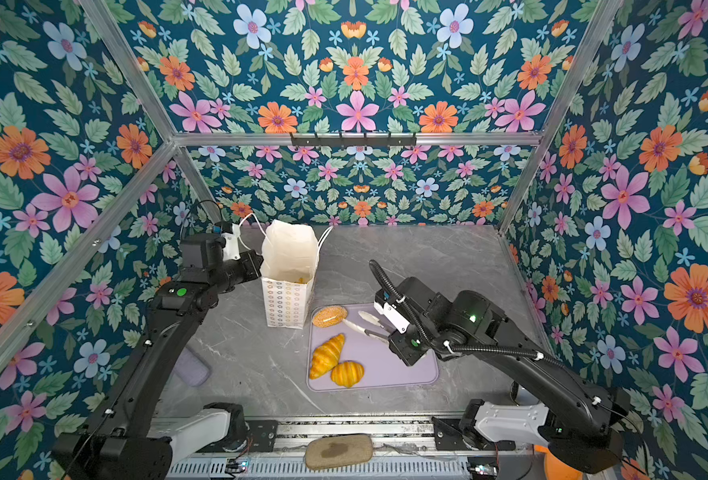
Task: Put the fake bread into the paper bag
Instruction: 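Move the open tongs with the right gripper over the striped croissant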
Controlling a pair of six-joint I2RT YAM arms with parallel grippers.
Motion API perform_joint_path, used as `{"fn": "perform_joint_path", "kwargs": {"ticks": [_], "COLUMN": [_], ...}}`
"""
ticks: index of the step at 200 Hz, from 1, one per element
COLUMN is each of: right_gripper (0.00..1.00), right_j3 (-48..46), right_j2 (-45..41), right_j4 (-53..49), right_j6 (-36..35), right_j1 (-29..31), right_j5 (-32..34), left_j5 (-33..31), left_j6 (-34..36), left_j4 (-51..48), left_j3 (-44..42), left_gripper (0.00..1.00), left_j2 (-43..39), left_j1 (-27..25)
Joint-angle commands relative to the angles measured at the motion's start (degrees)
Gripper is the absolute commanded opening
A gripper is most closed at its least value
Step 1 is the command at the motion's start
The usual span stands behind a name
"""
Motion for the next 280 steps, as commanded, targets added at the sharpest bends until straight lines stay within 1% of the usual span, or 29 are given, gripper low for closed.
{"fn": "perform_joint_path", "kwargs": {"ticks": [1, 24, 49, 72, 91, 110, 130, 152, 180, 204, 224, 248, 262, 280], "right_gripper": [0.34, 0.34, 0.34, 0.35, 0.35, 0.35, 0.36, 0.36, 0.37, 0.38, 0.39, 0.40, 0.40, 0.40], "right_j3": [-2.83, -4.88, -9.19, -10.08, -10.50, -11.37, -11.08, -10.65, -11.52, -11.74, -12.35, -12.67, -12.90, -13.28], "right_j2": [0.71, 3.82, 3.26, 2.12, 1.85, 2.11, 3.26, 3.99, 3.80, 5.12, 5.54, 5.84, 6.44, 7.34], "right_j4": [1.30, 0.16, 4.91, 7.63, 8.81, 8.84, 7.32, 5.46, 6.30, 5.28, 5.81, 6.28, 6.76, 6.67], "right_j6": [-5.47, -8.43, -13.74, -17.53, -20.73, -25.09, -27.77, -29.83, -32.76, -33.41, -33.80, -33.81, -34.09, -34.64], "right_j1": [1.42, 3.11, 3.31, 3.37, 3.43, 4.35, 4.57, 4.60, 4.58, 4.57, 4.58, 4.59, 4.58, 4.58], "right_j5": [0.51, 2.67, 3.12, 2.86, 1.20, 0.40, -0.02, 0.26, 1.41, 2.64, 2.21, 3.95, 6.58, 7.84], "left_j5": [-0.08, -0.09, -0.09, -0.18, -0.03, 0.15, 0.26, 0.26, 0.54, 1.03, 1.19, 1.44, 1.47, 1.57], "left_j6": [-0.17, -0.34, -0.34, -0.18, -0.17, -0.17, -0.19, -0.10, 0.00, 0.01, 0.16, 0.18, 0.14, 0.10], "left_j4": [0.91, 1.26, 1.44, 1.53, 1.83, 2.27, 2.66, 3.02, 3.54, 4.06, 4.10, 4.42, 4.69, 4.69], "left_j3": [-0.17, -0.17, -0.38, -0.60, -0.92, -1.31, -1.82, -2.31, -2.34, -2.24, -2.57, -2.94, -2.94, -2.77], "left_gripper": [0.00, 0.00, 0.00, 0.00, 0.00, 0.00, 0.00, 0.00, 0.00, 0.00, 0.00, 0.00, 0.00, 0.00], "left_j2": [-0.29, -0.23, -0.12, -0.12, -0.28, -0.39, -0.39, -0.04, 0.53, 0.73, 0.80, 0.40, 0.25, 0.21], "left_j1": [0.10, 0.14, 0.12, 0.10, 0.10, 0.10, 0.10, 0.10, 0.16, 0.10, 0.10, 0.10, 0.12, 0.10]}}
